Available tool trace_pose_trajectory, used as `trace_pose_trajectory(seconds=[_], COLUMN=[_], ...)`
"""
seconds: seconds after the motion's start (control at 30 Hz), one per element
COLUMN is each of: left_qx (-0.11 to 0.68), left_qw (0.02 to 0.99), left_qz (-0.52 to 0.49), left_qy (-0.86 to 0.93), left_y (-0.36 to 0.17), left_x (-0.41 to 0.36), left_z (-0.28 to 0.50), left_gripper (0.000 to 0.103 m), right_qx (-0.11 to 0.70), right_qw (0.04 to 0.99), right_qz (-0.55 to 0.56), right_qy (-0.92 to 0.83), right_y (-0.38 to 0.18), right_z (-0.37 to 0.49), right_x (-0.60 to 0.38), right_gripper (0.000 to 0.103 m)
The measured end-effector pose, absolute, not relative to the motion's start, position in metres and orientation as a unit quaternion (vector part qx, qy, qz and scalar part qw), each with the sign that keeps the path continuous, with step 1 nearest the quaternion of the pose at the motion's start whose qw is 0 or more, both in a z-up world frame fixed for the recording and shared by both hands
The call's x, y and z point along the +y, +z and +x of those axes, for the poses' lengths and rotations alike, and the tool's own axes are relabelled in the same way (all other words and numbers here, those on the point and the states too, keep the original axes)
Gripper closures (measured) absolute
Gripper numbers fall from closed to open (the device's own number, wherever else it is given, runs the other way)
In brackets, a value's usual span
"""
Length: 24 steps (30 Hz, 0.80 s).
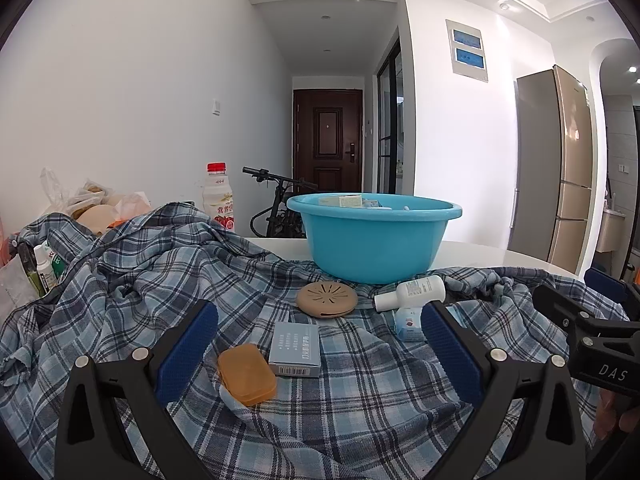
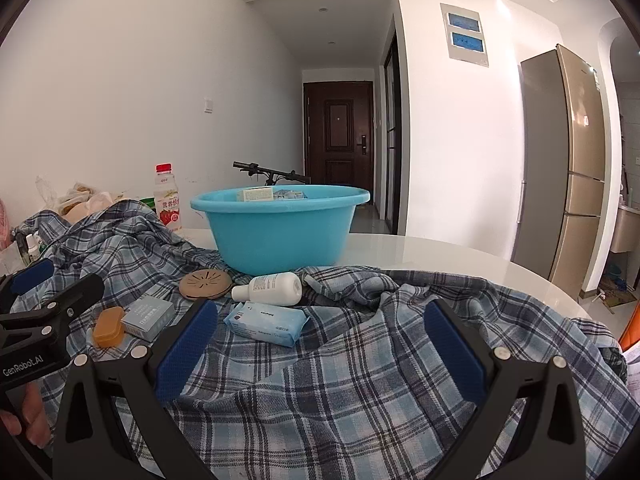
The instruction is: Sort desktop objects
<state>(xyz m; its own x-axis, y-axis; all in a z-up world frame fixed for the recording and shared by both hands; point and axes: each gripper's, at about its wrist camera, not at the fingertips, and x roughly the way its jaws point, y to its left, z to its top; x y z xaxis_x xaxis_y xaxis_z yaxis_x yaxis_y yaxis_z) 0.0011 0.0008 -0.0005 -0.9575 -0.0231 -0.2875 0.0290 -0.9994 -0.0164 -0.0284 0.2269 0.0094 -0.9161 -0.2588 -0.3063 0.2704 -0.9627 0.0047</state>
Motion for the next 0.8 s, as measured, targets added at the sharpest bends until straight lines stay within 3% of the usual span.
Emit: trace_pose_trajectory(seconds=[0.37, 0.8], left_qx=[-0.020, 0.018], left_qw=[-0.011, -0.025], left_qz=[0.167, 0.226], left_qy=[-0.986, -0.974], left_y=[0.009, 0.066], left_x=[0.011, -0.006], left_z=[-0.009, -0.047], left_gripper=[0.000, 0.000], right_qx=[0.000, 0.004], right_qw=[0.146, 0.154], right_qz=[0.189, 0.243], right_qy=[-0.971, -0.958], right_y=[0.020, 0.061], right_z=[-0.043, -0.074], right_x=[0.234, 0.240], right_gripper=[0.000, 0.000])
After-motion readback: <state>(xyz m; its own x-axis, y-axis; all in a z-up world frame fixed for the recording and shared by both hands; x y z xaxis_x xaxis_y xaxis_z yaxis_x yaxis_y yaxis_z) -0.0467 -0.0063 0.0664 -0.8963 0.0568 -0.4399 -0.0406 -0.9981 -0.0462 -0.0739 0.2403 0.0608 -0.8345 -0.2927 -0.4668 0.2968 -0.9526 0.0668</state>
